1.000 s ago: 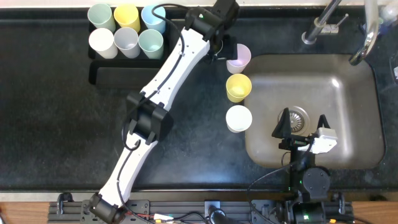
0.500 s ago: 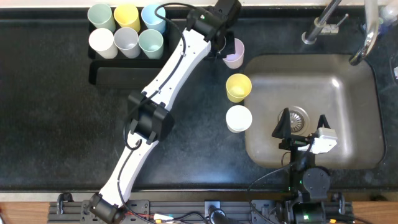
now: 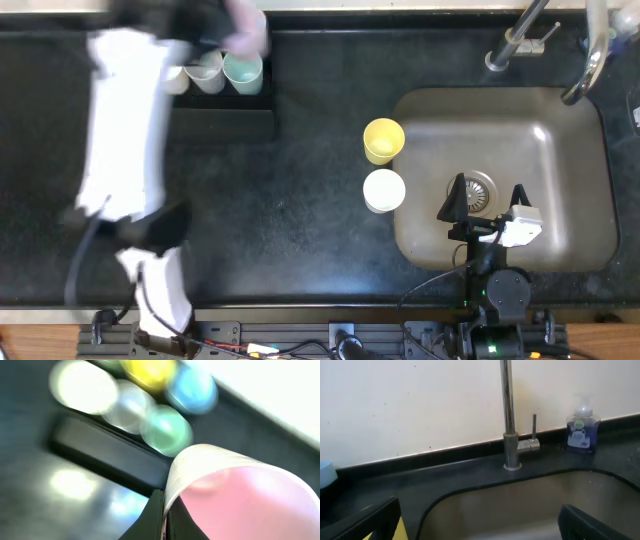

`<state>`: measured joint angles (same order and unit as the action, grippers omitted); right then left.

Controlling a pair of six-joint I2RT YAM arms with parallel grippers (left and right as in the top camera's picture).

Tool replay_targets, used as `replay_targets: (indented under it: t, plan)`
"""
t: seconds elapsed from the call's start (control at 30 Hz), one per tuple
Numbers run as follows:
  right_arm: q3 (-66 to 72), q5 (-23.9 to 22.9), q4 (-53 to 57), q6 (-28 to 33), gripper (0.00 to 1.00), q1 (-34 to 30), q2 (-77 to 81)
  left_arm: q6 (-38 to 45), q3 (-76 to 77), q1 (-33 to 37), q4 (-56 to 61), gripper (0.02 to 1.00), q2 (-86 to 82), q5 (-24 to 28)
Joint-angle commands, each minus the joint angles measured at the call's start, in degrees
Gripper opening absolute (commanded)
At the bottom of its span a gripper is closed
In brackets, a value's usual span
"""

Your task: Store Cups

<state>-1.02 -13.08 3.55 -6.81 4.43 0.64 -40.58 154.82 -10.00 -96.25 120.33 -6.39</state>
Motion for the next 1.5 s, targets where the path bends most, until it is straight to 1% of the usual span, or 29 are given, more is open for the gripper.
replay_targets:
  t: [0.03,0.13,0.27,0.33,0.43,0.5,0.6,0.7,0.8,0.97,1.13,1.23,1.5]
  plan:
    - [0.8,-0.3,-0.4,-0.3,0.996,-0.4,-0.4,-1.4,-13.0,10.3,-0.6,0.036,-9.6,-1.0]
    - [0.8,-0.3,-0.4,-0.3,0.998,-0.4,-0.4,-1.3,-27.4,16.3,2.8,0.036,-16.8,-1.2]
    - [0.7,-0.3,-0.4,-0.3,0.998,-0.4,-0.4,-1.7,-49.8,21.2,15.5,0.036,-25.9,0.4]
    - [0.8,-0.3,-0.4,-0.3,0.998,-0.4,-0.4,-4.0,-59.1,22.4,22.4,0.036,-28.3,1.9]
    - [0.8,-0.3,-0.4,-0.3,0.998,-0.4,-0.4,-10.7,-65.7,22.7,27.0,0.036,-28.6,2.3]
    - [0.8,-0.3,-0.4,-0.3,0.998,-0.4,-0.4,-13.5,-66.9,22.6,29.0,0.036,-27.8,2.4]
    - [0.8,-0.3,-0.4,-0.3,0.998,-0.4,-0.4,-15.3,-66.9,22.5,31.3,0.036,-26.8,3.7]
    - [0.8,-0.3,-0.4,-0.3,0.998,-0.4,-0.4,-22.3,-66.9,22.4,31.3,0.036,-25.6,3.8]
    - [0.8,-0.3,-0.4,-0.3,0.998,-0.4,-0.4,-25.9,-66.9,21.9,31.7,0.036,-23.6,3.8]
    - [0.8,-0.3,-0.4,-0.3,0.998,-0.4,-0.4,-25.9,-66.9,20.8,34.1,0.036,-20.0,3.8]
    - [0.8,-0.3,-0.4,-0.3,0.998,-0.4,-0.4,-23.3,-66.0,19.3,37.6,0.036,-17.5,3.7]
    - [0.8,-0.3,-0.4,-0.3,0.996,-0.4,-0.4,-21.8,-65.2,18.7,37.5,0.036,-16.7,2.5]
    - [0.8,-0.3,-0.4,-0.3,0.998,-0.4,-0.4,-21.8,-65.1,18.6,36.2,0.036,-15.3,1.8]
